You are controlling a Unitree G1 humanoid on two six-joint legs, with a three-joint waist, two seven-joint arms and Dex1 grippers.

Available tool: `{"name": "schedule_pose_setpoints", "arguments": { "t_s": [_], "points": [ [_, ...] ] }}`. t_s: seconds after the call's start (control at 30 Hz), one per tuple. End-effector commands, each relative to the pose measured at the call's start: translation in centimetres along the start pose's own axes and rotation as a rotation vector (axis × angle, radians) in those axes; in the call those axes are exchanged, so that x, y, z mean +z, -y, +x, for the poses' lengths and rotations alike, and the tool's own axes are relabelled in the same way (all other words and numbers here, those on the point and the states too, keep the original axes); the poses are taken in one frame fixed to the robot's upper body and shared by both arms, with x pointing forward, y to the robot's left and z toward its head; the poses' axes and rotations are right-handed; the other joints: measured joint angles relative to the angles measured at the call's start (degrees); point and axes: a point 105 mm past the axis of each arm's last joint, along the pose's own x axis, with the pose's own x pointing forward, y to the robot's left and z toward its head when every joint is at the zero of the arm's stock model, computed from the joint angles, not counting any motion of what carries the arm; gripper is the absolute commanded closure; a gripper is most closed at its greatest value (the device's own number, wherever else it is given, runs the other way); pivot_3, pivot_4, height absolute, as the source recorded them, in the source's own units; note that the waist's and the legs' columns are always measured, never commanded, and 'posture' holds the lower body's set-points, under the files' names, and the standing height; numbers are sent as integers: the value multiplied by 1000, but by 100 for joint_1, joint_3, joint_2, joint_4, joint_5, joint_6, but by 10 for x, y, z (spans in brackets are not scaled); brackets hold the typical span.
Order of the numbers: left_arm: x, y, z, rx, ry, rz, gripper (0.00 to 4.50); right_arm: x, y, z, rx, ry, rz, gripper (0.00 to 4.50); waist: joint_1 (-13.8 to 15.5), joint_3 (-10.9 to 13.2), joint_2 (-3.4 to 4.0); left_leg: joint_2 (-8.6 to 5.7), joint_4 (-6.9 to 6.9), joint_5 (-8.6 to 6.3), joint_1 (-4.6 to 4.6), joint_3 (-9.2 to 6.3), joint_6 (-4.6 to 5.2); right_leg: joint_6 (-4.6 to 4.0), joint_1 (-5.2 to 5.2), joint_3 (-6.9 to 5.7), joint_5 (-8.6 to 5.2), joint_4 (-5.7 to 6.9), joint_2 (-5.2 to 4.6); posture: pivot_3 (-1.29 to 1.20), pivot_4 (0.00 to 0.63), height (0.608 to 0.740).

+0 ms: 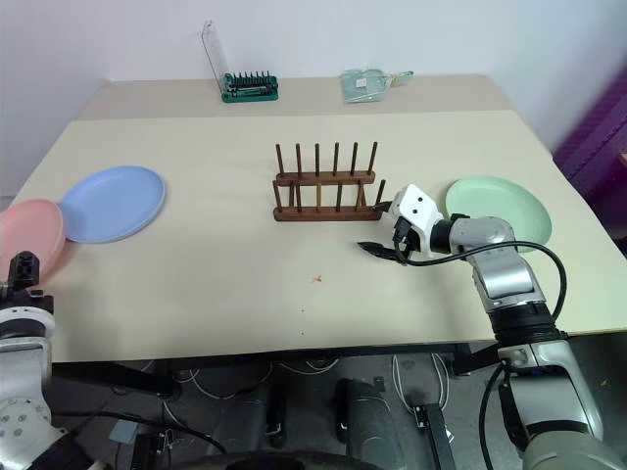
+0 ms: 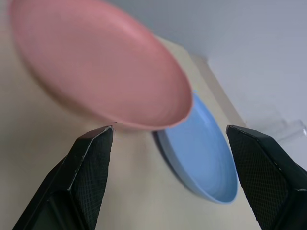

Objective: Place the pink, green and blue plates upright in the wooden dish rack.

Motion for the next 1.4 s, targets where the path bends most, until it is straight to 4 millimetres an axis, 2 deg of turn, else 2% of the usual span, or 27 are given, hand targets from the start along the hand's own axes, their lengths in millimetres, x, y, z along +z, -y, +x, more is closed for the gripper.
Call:
{"name": "schedule_pose_setpoints", "arguments": {
  "t_s": [0.03,0.17,0.3,0.43,0.57,0.63,0.7,0.83,0.87,1.0,1.07,1.13,1.17,1.23,1.33,1.4],
  "points": [
    [9,-2,1,28,41,-76,643,7,3,0,-18,32,-19,31,0,0,0,0,0,0,0,0,0,0,0,0,0,0,0,0,150,730],
    [16,-11,10,64,65,-111,643,6,3,1,-25,35,-17,31,5,0,-1,-1,0,0,0,1,1,0,0,-1,0,-1,1,0,150,730],
    [21,-28,27,140,70,-162,643,6,3,0,-39,40,-14,31,18,-2,-3,0,1,-3,0,-1,-4,0,1,-3,0,-3,0,0,150,730],
    [16,-23,44,118,17,-102,643,5,2,0,-46,42,-12,31,5,-1,-5,2,-2,-3,-1,1,-5,0,1,-3,0,-6,-2,0,150,730],
    [11,-31,56,172,-6,-190,643,5,2,0,-64,47,-10,31,13,-2,-6,4,-2,-3,-1,0,-6,0,0,-4,0,-7,-5,0,150,730],
    [12,-32,58,176,4,-188,1170,5,3,-1,-76,47,-10,0,6,-1,-6,4,-3,-3,-2,0,-6,0,0,-4,0,-7,-5,0,150,730],
    [12,-32,59,178,9,-200,1893,4,2,-3,-83,46,-9,0,4,-2,-8,5,-6,-3,-1,1,-6,0,0,-3,0,-7,-5,0,150,730],
    [13,-28,60,158,15,-206,3909,2,0,-5,-94,42,-5,0,4,-2,-8,5,-7,-4,-1,2,-6,-1,0,-3,0,-7,-5,0,150,730],
    [16,-21,60,118,31,-195,4367,1,0,-6,-97,42,-4,0,7,-3,-10,5,-7,-4,-1,2,-6,-1,0,-3,0,-7,-6,0,150,730],
    [31,25,53,-101,105,-84,4367,2,2,-6,-105,41,-11,0,17,-2,-16,5,-7,-4,-2,1,-7,-1,-1,-4,0,-10,-8,0,150,730],
    [33,45,49,-176,117,-23,4367,5,3,-6,-106,44,-27,0,18,-1,-18,5,-7,-5,-4,2,-8,-1,-1,-4,0,-12,-10,0,150,730],
    [22,86,45,-317,75,127,4367,17,5,-5,-97,73,-37,0,13,1,-21,6,-9,-5,-4,2,-8,-1,-2,-4,0,-13,-12,0,150,730],
    [17,97,43,-359,62,174,4367,20,5,-4,-92,83,-38,0,15,3,-23,6,-9,-5,-4,1,-8,-1,-2,-4,0,-13,-12,0,150,730],
    [3,134,38,-464,32,214,4367,35,5,-3,-59,116,-32,0,25,5,-18,7,-10,-5,-4,3,-9,-1,-4,-4,0,-13,-12,0,150,730],
    [-14,160,35,-507,-7,246,4367,53,5,0,-43,154,-73,0,50,5,-18,7,-12,-5,-4,6,-9,-1,-3,-3,1,-14,-12,0,150,730],
    [-47,193,28,-581,-98,281,4367,80,10,6,-98,207,-211,0,49,6,-20,5,-19,-6,-4,9,-9,0,-5,-1,0,-18,-9,0,150,730]
  ]
}}
